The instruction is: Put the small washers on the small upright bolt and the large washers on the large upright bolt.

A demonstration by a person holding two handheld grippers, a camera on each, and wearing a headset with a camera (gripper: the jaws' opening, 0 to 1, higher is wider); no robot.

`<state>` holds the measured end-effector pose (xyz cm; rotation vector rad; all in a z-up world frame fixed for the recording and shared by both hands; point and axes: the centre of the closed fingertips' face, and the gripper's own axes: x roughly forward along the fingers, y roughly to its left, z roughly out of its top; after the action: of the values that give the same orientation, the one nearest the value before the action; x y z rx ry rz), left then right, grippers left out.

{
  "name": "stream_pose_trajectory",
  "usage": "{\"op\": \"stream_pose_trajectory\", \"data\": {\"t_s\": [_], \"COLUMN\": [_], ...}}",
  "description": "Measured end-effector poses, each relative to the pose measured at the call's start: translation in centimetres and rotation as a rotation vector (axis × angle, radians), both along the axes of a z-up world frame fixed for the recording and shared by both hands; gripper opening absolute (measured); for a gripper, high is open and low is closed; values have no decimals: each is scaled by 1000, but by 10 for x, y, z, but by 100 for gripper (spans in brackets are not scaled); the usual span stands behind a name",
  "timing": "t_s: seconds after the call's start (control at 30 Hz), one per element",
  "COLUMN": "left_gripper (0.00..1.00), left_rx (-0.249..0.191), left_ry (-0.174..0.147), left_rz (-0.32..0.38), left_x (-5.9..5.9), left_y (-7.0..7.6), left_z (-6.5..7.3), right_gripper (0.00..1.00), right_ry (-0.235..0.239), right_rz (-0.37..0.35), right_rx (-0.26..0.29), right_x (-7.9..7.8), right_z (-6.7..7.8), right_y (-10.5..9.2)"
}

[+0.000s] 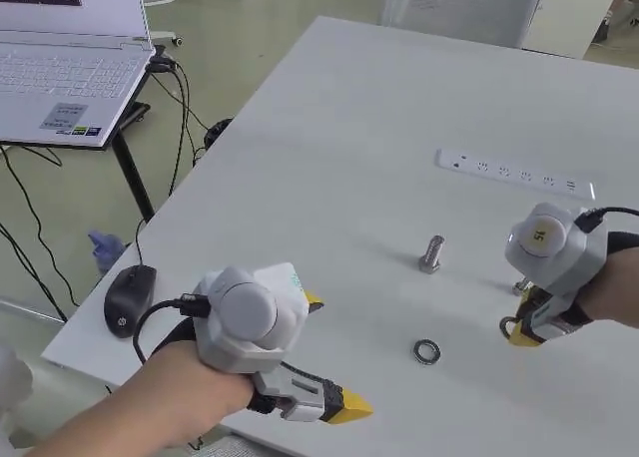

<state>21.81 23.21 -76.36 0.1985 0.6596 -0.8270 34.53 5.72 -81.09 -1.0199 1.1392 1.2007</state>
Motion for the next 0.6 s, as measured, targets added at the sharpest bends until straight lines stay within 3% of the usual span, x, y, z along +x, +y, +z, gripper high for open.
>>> {"op": "stream_pose_trajectory", "data": {"t_s": [0.2,0.6], "left_gripper": [79,80], "left_rx": [0,1], "left_ry": [6,17], "left_rz": [3,4], "left_x": [-1,-1], "left_y": [1,1], "left_z": [-2,-5], "right_gripper": [22,22], "right_ry": [-19,-36], "right_rz": [-5,22], "right_rx": [16,10], "right_x": [17,36], "right_z": [18,29], "right_y": [12,28]}}
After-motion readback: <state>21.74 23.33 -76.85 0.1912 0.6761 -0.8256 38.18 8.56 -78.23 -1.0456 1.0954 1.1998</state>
